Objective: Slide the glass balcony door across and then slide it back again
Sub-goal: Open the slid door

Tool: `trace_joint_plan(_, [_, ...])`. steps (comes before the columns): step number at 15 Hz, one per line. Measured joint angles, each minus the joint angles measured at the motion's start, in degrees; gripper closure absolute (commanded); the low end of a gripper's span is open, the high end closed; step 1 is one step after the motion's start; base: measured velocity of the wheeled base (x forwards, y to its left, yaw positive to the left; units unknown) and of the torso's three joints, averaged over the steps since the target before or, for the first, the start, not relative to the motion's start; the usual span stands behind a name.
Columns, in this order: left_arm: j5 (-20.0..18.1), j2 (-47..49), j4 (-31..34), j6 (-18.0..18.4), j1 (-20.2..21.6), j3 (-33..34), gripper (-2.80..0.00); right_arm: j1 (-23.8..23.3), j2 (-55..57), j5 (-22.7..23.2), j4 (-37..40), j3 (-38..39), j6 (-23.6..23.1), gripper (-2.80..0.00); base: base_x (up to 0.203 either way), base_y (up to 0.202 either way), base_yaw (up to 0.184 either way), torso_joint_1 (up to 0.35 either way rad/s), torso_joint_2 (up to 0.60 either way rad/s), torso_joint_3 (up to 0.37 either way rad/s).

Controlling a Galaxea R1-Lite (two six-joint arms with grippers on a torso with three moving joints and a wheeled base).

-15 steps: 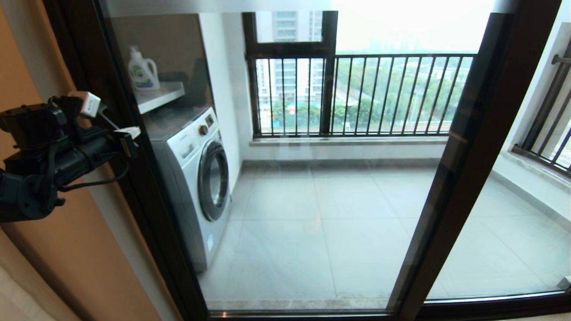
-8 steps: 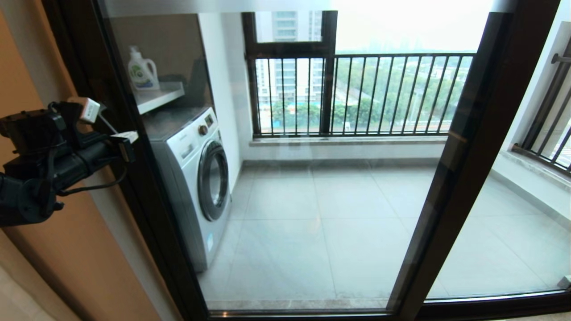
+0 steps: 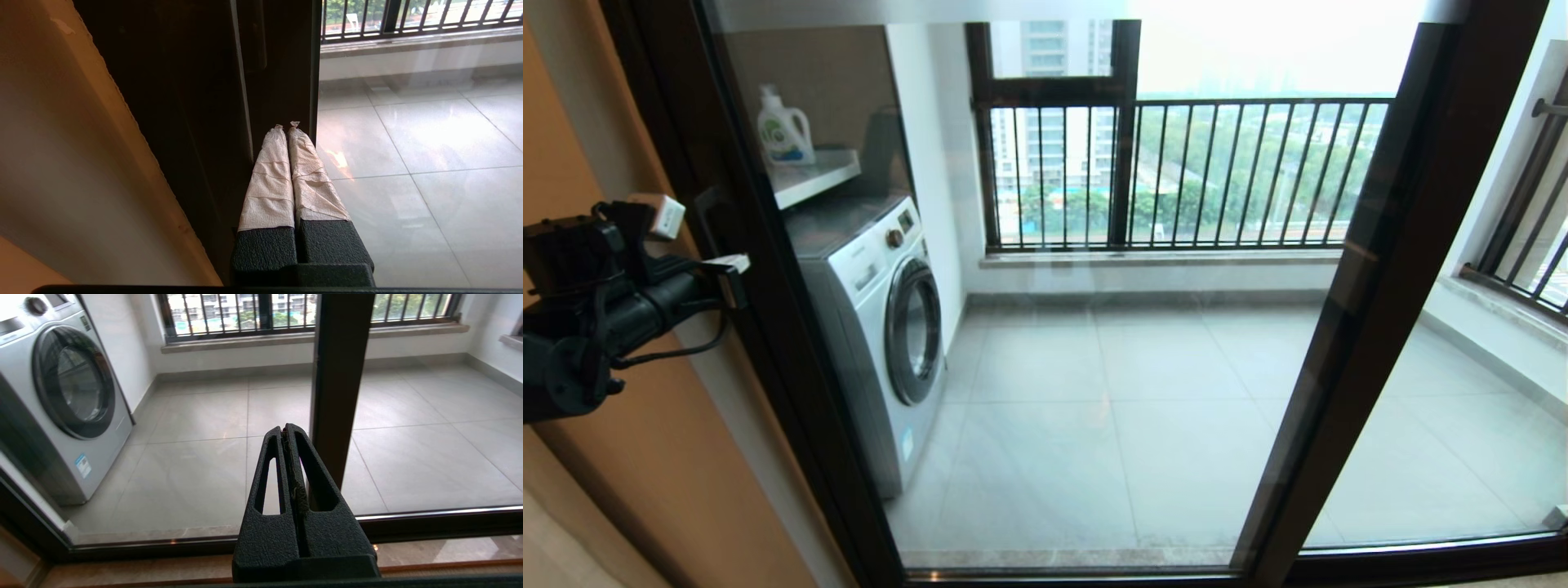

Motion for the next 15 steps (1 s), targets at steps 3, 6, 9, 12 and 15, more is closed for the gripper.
trace_joint_plan(3, [-0.57, -1.62, -0.19, -0.28, 0.00, 1.21, 0.00, 0.00, 0.00, -0.04, 0.00, 0.00, 0.00, 0.00, 0.000, 0.000, 0.000, 0.000, 0.00, 0.000])
trace_joint_plan(6, [-0.77, -6.04, -0.22, -0.72, -2.65, 3.38, 0.00, 0.02, 0.00, -0.04, -0.02, 0.00, 0.00, 0.00, 0.000, 0.000, 0.000, 0.000, 0.00, 0.000])
trace_joint_plan(9, [-0.66, -11.61, 0.08, -0.94, -5.89, 4.72, 0.00, 0.02, 0.00, -0.05, 0.00, 0.00, 0.00, 0.00, 0.000, 0.000, 0.000, 0.000, 0.00, 0.000])
trace_joint_plan(12, [-0.24, -13.97, 0.08, -0.90, -5.83, 4.38, 0.00, 0.00, 0.00, -0.05, 0.00, 0.00, 0.00, 0.00, 0.000, 0.000, 0.000, 0.000, 0.00, 0.000])
trace_joint_plan(15, [-0.79, -14.51, 0.17, -0.77, -2.86, 3.56, 0.00, 0.00, 0.00, -0.04, -0.02, 0.00, -0.02, 0.00, 0.000, 0.000, 0.000, 0.000, 0.00, 0.000])
